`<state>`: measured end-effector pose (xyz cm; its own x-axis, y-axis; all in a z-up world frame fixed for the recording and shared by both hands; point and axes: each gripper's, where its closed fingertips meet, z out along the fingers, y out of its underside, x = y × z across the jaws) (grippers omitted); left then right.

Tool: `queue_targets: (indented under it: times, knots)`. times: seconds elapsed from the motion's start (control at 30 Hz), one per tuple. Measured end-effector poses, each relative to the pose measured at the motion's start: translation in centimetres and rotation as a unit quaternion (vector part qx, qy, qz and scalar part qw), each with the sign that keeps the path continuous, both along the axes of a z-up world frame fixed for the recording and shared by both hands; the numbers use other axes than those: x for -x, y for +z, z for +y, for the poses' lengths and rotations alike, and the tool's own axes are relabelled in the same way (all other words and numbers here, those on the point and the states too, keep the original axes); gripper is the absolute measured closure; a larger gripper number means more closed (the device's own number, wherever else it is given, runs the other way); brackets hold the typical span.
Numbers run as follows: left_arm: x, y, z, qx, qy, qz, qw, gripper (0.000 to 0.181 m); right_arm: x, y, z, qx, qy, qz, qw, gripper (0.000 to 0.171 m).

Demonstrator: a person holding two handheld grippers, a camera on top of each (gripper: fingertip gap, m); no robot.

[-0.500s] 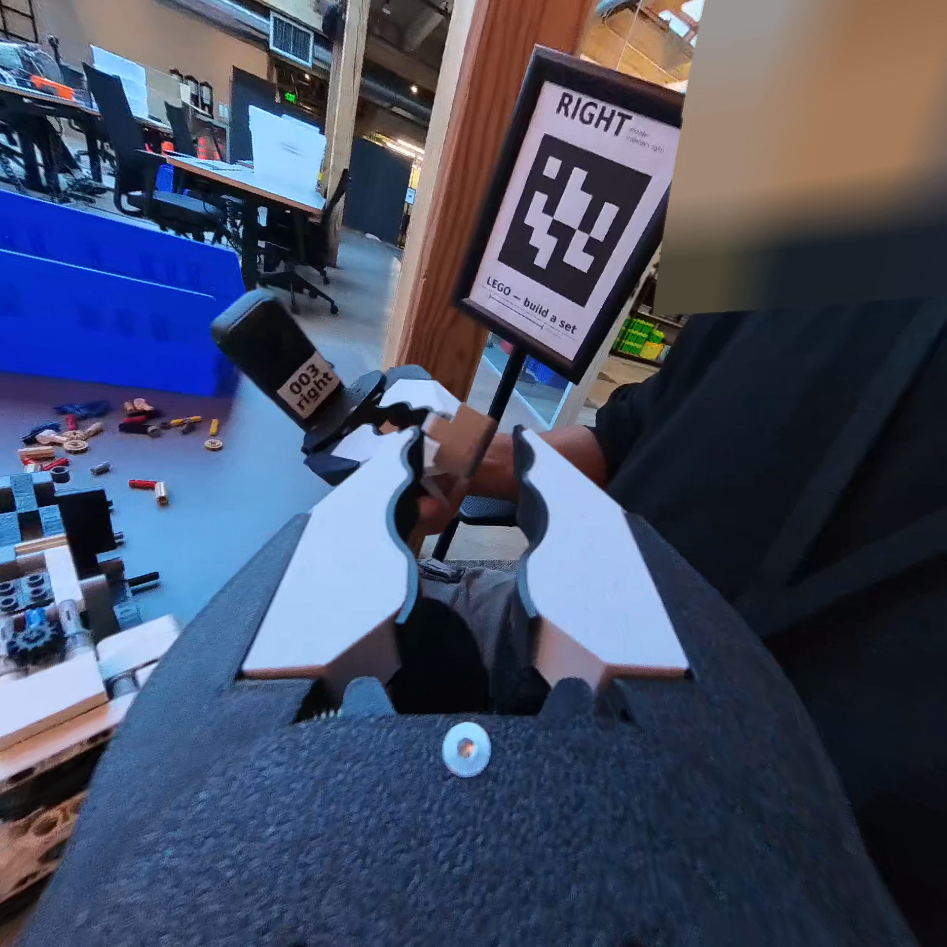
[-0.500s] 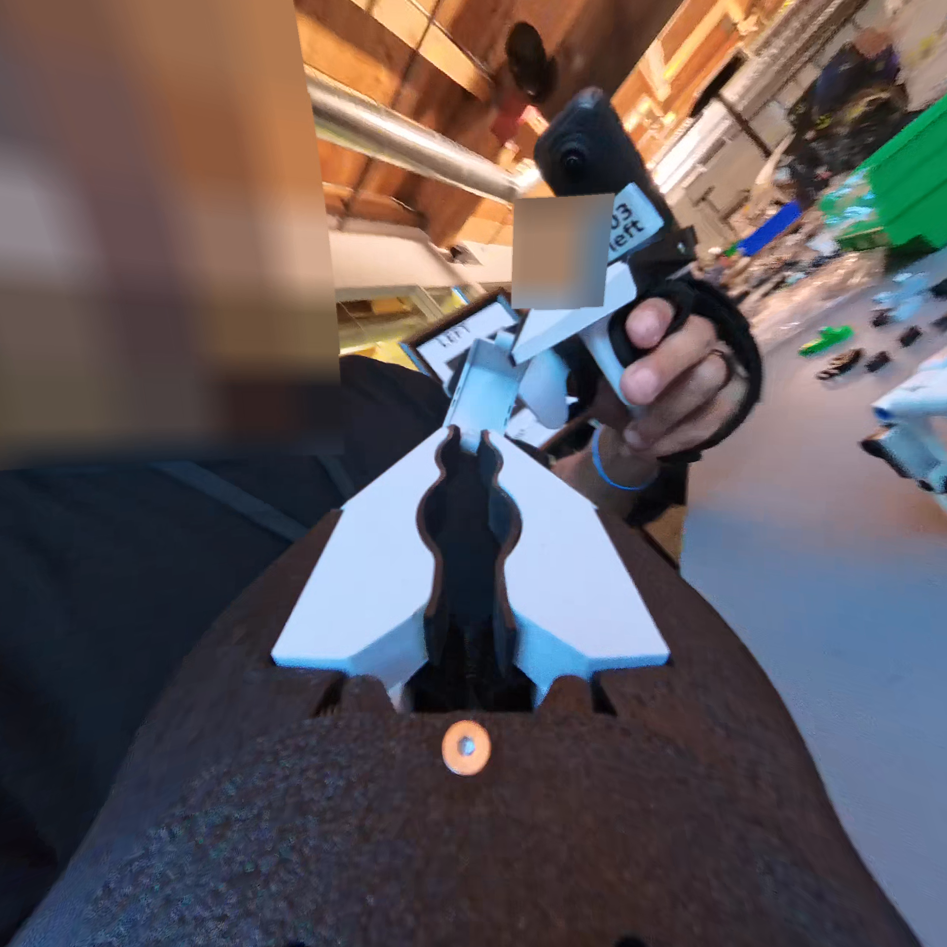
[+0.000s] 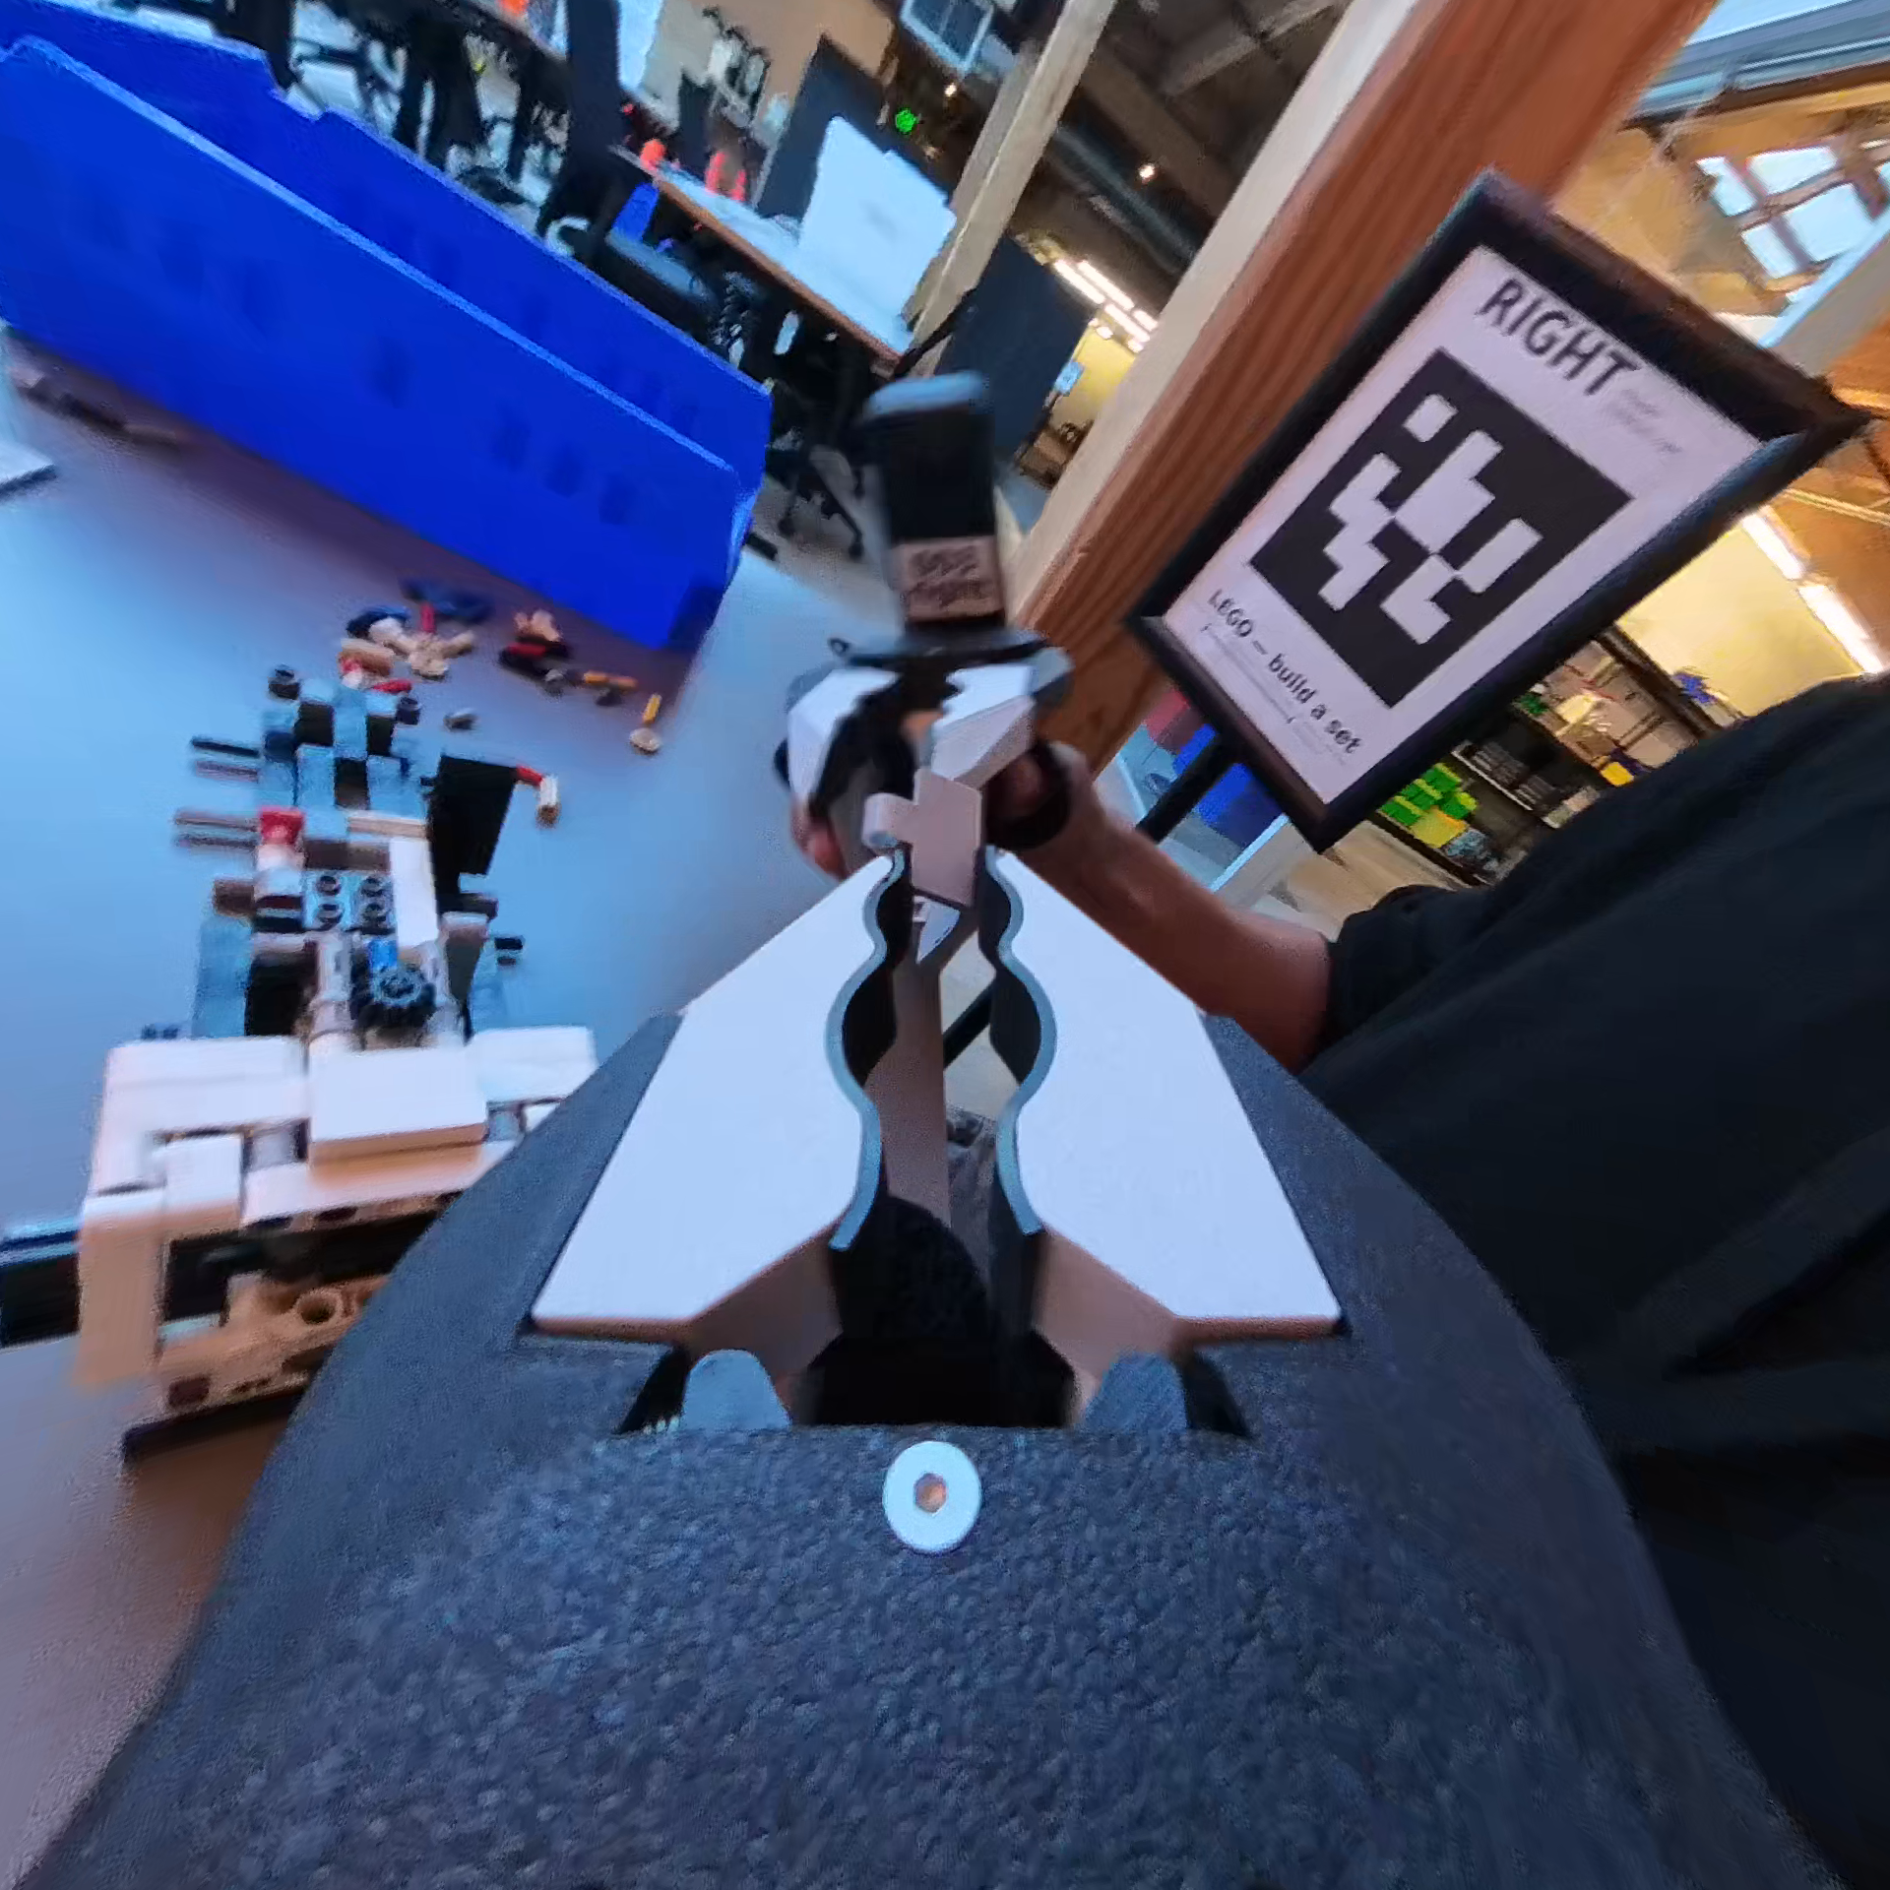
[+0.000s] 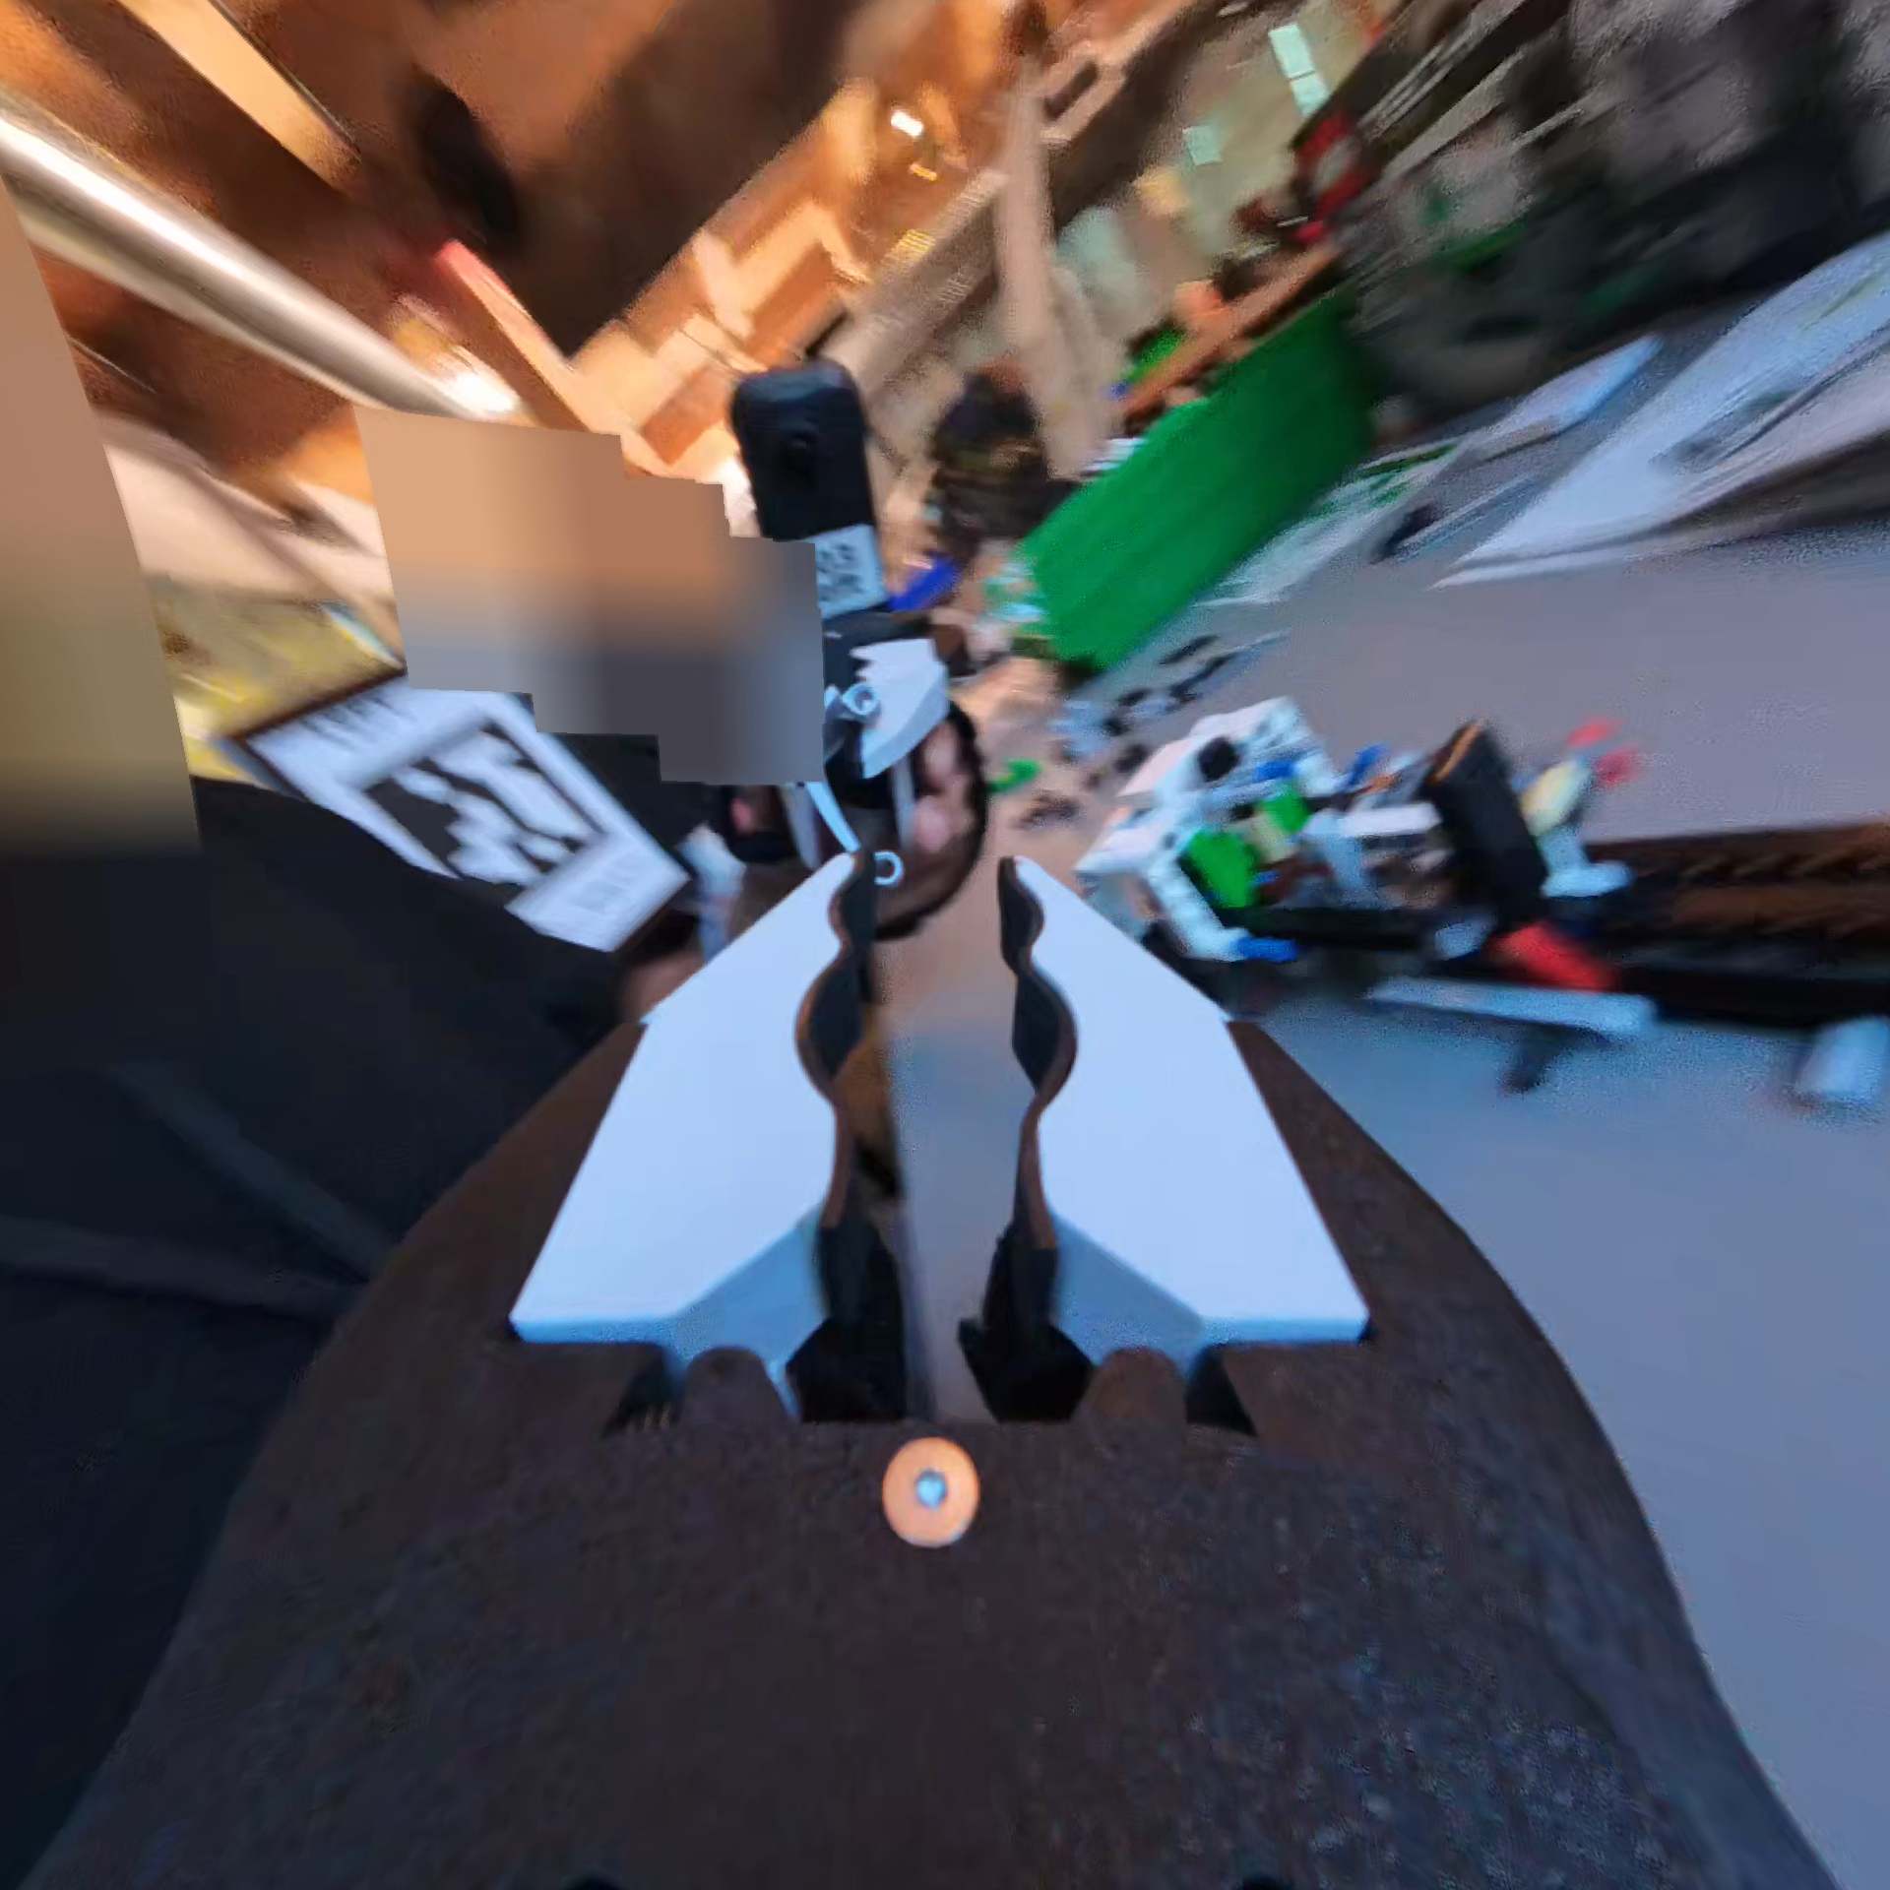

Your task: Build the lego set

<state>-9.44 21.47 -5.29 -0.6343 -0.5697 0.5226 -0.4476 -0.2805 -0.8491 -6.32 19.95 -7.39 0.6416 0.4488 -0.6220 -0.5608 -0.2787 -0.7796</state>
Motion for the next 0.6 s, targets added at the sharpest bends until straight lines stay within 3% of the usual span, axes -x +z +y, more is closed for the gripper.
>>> queue_targets:
  times: [0.17,0.27,0.33,0.37,0.43,0.53,0.6]
  knots:
    - [-1.4,-2.9,0.7,-0.023,0.047,0.092,0.994,0.171,2.5,0.6,1.1,-0.002,-0.064,-0.278,0.958,0.143]
    - [-2.0,-3.5,0.9,-0.006,0.077,0.133,0.988,0.171,1.2,-0.8,2.1,0.054,-0.167,-0.459,0.871,0.145]
    - [-2.3,-3.6,0.9,0.004,0.095,0.141,0.985,0.171,0.4,-1.0,2.4,0.072,-0.247,-0.536,0.804,0.146]
    - [-2.4,-3.6,0.9,0.005,0.101,0.144,0.984,0.171,0.0,-0.9,2.3,0.075,-0.288,-0.561,0.773,0.156]
    - [-2.5,-3.8,1.0,-0.003,0.114,0.146,0.983,0.172,0.9,-1.8,2.7,0.088,-0.286,-0.547,0.782,0.155]
    - [-2.7,-4.1,1.1,-0.012,0.125,0.143,0.982,0.178,1.8,-3.2,3.3,0.116,-0.264,-0.485,0.826,0.131]
    - [-2.7,-4.2,1.1,-0.013,0.128,0.142,0.981,0.178,0.9,-3.4,3.2,0.124,-0.286,-0.491,0.813,0.133]
